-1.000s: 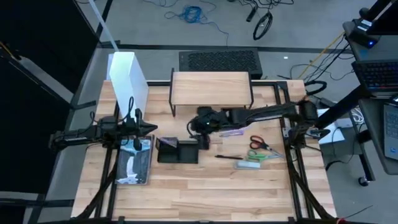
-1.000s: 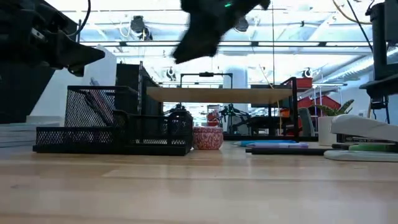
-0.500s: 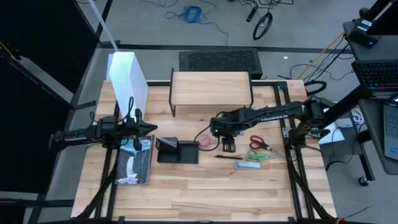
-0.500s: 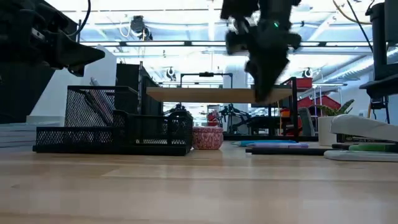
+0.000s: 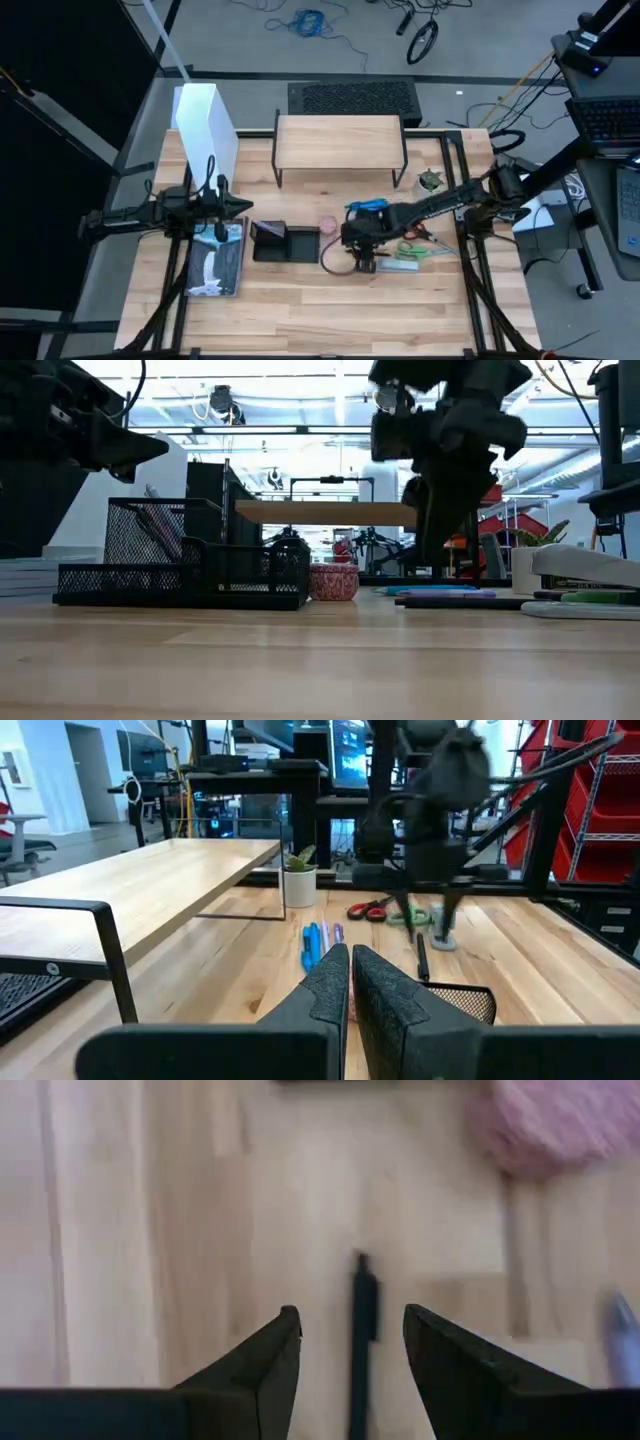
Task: Stock shelves
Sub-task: Put the black pen into the desk organizer
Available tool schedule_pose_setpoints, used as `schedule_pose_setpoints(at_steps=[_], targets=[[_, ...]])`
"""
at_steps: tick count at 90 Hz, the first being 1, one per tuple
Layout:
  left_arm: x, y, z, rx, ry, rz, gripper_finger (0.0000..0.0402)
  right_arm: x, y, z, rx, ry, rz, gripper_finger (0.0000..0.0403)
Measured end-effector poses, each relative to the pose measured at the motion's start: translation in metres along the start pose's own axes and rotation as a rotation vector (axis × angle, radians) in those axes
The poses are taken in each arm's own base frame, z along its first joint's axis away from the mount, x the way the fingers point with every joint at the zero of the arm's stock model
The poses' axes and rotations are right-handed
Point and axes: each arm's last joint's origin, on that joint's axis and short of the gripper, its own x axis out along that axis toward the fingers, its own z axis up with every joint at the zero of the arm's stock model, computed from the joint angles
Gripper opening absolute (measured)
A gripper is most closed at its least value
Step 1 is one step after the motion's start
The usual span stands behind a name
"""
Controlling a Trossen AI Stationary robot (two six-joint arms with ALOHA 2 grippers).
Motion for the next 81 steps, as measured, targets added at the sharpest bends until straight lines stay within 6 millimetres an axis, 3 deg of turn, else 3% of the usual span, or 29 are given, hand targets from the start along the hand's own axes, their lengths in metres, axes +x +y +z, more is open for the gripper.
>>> schedule_pose_setpoints(at_steps=[9,33,43,60,81], targets=[[0.000,0.000,0.000,0.000,0.000,0.000,0.0004,0.013,0.008,-0.006,-0.018,0.029,-0.068,0.0160],[0.000,0.000,0.000,0.000,0.000,0.000,0.0004,0.043,-0.004,-0.006,0.104,0.071,-0.110,0.0149],[0.000,0.000,0.000,0.000,0.000,0.000,0.0004,0.052,-0.006,-0.008,0.102,0.107,-0.102,0.0117],[0.000,0.000,0.000,0.000,0.000,0.000,0.0004,0.056,-0.006,-0.010,0.088,0.128,-0.105,0.0022],[0.000,0.000,0.000,0.000,0.000,0.000,0.0004,0.056,-0.005,-0.008,0.083,0.131,-0.098,0.0016]])
